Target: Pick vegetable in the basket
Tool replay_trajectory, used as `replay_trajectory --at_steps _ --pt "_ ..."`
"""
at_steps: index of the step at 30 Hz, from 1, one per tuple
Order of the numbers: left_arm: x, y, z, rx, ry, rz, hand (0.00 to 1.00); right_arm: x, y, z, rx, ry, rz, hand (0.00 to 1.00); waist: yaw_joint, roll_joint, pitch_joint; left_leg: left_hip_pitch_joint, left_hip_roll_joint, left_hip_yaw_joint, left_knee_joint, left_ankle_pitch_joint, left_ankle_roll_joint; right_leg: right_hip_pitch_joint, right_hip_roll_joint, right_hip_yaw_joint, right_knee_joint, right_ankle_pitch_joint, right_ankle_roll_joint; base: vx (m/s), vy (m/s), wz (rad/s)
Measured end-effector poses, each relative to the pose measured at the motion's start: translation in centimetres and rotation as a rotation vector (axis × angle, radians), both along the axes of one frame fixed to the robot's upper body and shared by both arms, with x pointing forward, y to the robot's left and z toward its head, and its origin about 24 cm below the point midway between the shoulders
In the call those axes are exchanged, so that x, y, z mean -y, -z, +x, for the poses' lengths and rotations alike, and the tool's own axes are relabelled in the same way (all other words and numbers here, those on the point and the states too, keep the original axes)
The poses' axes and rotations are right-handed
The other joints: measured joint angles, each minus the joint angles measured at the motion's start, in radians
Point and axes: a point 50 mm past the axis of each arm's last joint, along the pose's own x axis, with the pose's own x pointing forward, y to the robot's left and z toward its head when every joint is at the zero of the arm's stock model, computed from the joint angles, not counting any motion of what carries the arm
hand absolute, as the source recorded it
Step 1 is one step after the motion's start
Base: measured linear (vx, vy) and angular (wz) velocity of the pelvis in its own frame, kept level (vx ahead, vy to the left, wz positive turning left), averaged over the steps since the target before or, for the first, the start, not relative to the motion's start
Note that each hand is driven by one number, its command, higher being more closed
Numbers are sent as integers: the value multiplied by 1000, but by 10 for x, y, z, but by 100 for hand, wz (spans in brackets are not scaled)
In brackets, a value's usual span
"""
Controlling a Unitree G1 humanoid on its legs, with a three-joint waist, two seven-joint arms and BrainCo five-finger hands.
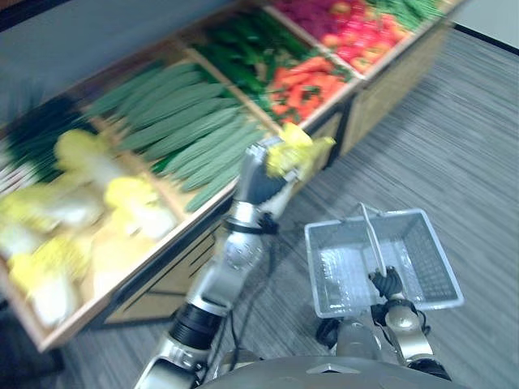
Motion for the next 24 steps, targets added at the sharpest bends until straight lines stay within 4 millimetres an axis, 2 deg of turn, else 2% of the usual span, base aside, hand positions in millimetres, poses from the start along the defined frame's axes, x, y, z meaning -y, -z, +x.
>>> replay_trajectory --at_steps 1,2,3,5,6,7,8,9,10,11,12,13,14,15,16,17,18,19,20,21,22,23,24 --pt "-2 18 -3 -78 -7 17 100 -10 -10 5 48 -59 18 100 15 7 -4 -50 -34 -240 89 -68 -5 -4 36 94 -1 -11 -18 175 -56 -284" --pt "-2 30 -6 -129 -10 30 100 -19 -16 10 78 -102 41 100 27 10 -6 -87 -100 -399 122 -139 -20 -9 73 176 -3 -19 -35 181 1 -305" --pt "-4 45 -11 -193 -19 49 100 -37 -22 17 106 -185 74 100 34 10 -6 -134 -169 -547 154 -219 -3 -6 114 268 2 -28 -64 168 18 -246" --pt "-6 64 -18 -267 -22 77 100 -65 -34 23 154 -298 156 100 38 9 -4 -220 -222 -661 189 -292 -3 8 161 377 1 -31 -73 199 49 -206" --pt "-6 67 -19 -283 -26 81 100 -73 -39 24 170 -330 176 100 45 9 -4 -254 -234 -688 190 -306 -4 13 173 415 0 -31 -73 224 96 -201" --pt "-10 71 -20 -295 -60 69 100 -78 -43 25 184 -355 195 100 73 8 -3 -314 -262 -738 171 -326 -10 25 187 486 -3 -31 -73 184 123 -185" --pt "-16 75 -19 -308 -90 75 100 -86 -48 27 196 -403 225 100 88 2 1 -355 -302 -791 106 -325 -15 40 188 556 -7 -34 -68 189 147 -178" --pt "-17 77 -19 -319 -97 82 100 -92 -52 29 210 -432 241 100 89 -1 3 -372 -321 -817 47 -321 -22 44 186 584 -7 -40 -59 164 188 -158" --pt "-20 82 -18 -340 -121 88 100 -103 -63 29 243 -493 271 100 89 14 3 -380 -339 -858 -132 -294 -58 34 193 625 -3 -54 -42 135 213 -165" --pt "-22 86 -16 -358 -138 97 100 -113 -71 27 263 -556 308 100 107 58 8 -356 -300 -845 -238 -193 -82 32 229 619 56 -77 -10 179 209 -169" --pt "-25 88 -14 -360 -144 115 100 -120 -71 24 256 -590 330 100 122 56 12 -338 -293 -809 -226 -180 -86 28 220 589 114 -97 18 297 182 -132" --pt "-24 91 -9 -367 -135 159 100 -131 -75 17 255 -654 359 100 122 42 15 -326 -290 -752 -181 -196 -117 79 198 567 95 -161 -2 355 180 -57" --pt "-22 93 -4 -371 -135 188 100 -131 -76 15 251 -672 367 100 119 45 21 -343 -270 -716 -100 -202 -127 118 185 575 53 -152 -13 307 204 -7" --pt "-23 93 2 -360 -124 236 100 -131 -77 14 246 -685 396 100 111 35 23 -381 -263 -629 -38 -221 -104 148 173 576 24 -138 -3 238 233 19" --pt "-16 89 10 -333 -94 289 100 -132 -78 13 220 -677 487 100 109 8 17 -396 -287 -553 -98 -209 -47 157 146 573 24 -162 10 229 225 6" --pt "-11 87 16 -310 -72 354 100 -135 -78 10 188 -686 580 100 123 0 12 -388 -318 -533 -164 -153 51 154 140 575 64 -209 23 332 221 -8" --pt "-11 90 15 -309 -55 383 0 -140 -76 3 148 -685 669 100 126 -45 -12 -360 -361 -500 -197 -161 60 134 99 574 139 -266 64 230 135 -6" --pt "-11 91 15 -311 -52 389 0 -139 -77 2 146 -681 681 100 119 -53 -16 -349 -371 -505 -207 -163 64 128 94 574 163 -272 81 300 112 12" --pt "-8 90 17 -298 -35 412 0 -133 -78 3 130 -664 728 100 113 -69 -23 -315 -400 -499 -231 -171 71 68 79 574 320 -285 193 400 146 10" --pt "-7 91 19 -289 -14 473 0 -126 -75 4 82 -630 808 100 114 -73 -21 -250 -412 -480 -259 -176 77 0 77 566 530 -230 311 480 170 3" --pt "-7 93 19 -291 -8 489 0 -124 -73 4 56 -621 838 100 111 -74 -20 -217 -419 -483 -277 -178 81 -29 75 552 617 -184 317 388 134 7" --pt "-7 95 19 -301 -7 504 0 -120 -70 2 24 -628 861 100 94 -75 -21 -169 -429 -496 -306 -180 83 -68 58 513 731 -182 300 394 59 35" --pt "-12 95 22 -306 -28 528 0 -116 -65 -5 -34 -683 867 100 74 -73 -20 -107 -436 -531 -342 -180 83 -105 12 435 817 -224 235 390 30 40"
